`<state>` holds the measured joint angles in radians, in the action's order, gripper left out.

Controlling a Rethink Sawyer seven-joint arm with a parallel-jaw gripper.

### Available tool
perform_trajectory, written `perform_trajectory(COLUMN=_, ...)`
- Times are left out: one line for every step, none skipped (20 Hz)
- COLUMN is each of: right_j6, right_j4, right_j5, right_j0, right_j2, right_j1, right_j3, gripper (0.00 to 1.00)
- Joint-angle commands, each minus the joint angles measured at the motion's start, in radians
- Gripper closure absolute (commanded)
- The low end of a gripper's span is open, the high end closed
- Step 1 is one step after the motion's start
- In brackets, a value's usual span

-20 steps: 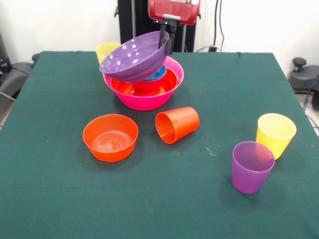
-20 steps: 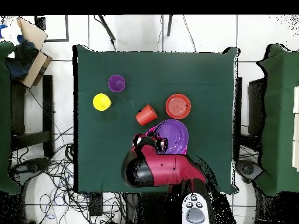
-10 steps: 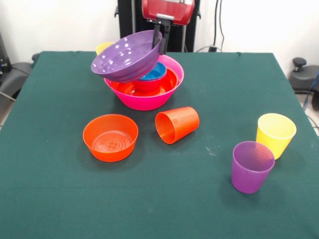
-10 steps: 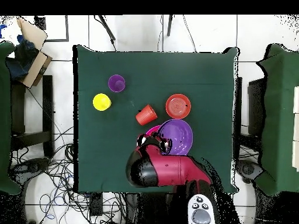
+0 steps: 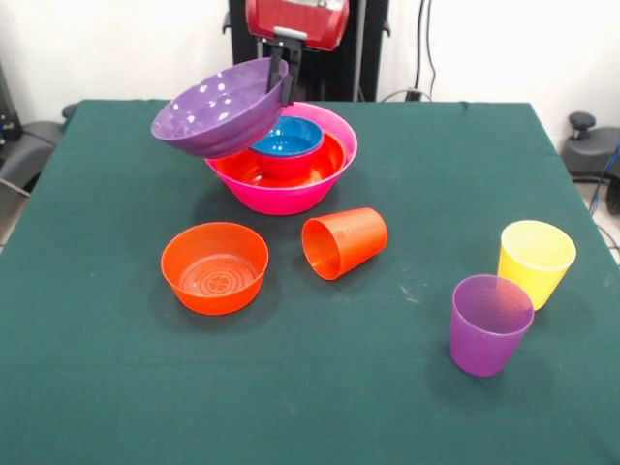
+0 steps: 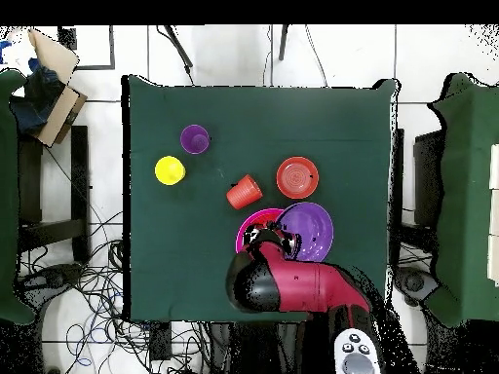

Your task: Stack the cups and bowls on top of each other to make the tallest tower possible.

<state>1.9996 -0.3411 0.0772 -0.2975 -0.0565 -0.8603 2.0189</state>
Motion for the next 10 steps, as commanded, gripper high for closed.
perform_trajectory(right_j6=0.087, right_j4=-0.003, right_j5=0.057, right_j0=0.033, right_j2=0.027, right_j1=0.008, right_j3=0.026, gripper=1.0)
perform_trajectory(right_j6=0.095, right_j4=0.001, right_j5=0.056, right_j0=0.045, right_j2=0.02, right_j1=0.007, right_j3=0.03, gripper=1.0)
perform_trajectory(right_j6=0.101, right_j4=0.008, right_j5=0.066, right_j0=0.056, right_j2=0.015, right_j1=-0.005, right_j3=0.037, gripper=1.0)
perform_trajectory(right_j6=0.109, right_j4=0.015, right_j5=0.079, right_j0=0.075, right_j2=0.003, right_j1=-0.022, right_j3=0.046, gripper=1.0)
perform_trajectory(right_j6=0.119, right_j4=0.021, right_j5=0.082, right_j0=0.093, right_j2=-0.007, right_j1=-0.033, right_j3=0.057, gripper=1.0)
perform_trajectory(right_j6=0.128, right_j4=0.03, right_j5=0.091, right_j0=0.106, right_j2=-0.012, right_j1=-0.044, right_j3=0.067, gripper=1.0)
perform_trajectory(right_j6=0.134, right_j4=0.038, right_j5=0.1, right_j0=0.12, right_j2=-0.017, right_j1=-0.051, right_j3=0.069, gripper=1.0)
perform_trajectory(right_j6=0.141, right_j4=0.047, right_j5=0.109, right_j0=0.136, right_j2=-0.023, right_j1=-0.056, right_j3=0.071, gripper=1.0)
perform_trajectory(right_j6=0.149, right_j4=0.054, right_j5=0.112, right_j0=0.155, right_j2=-0.035, right_j1=-0.06, right_j3=0.073, gripper=1.0)
perform_trajectory(right_j6=0.155, right_j4=0.062, right_j5=0.115, right_j0=0.171, right_j2=-0.045, right_j1=-0.061, right_j3=0.072, gripper=1.0)
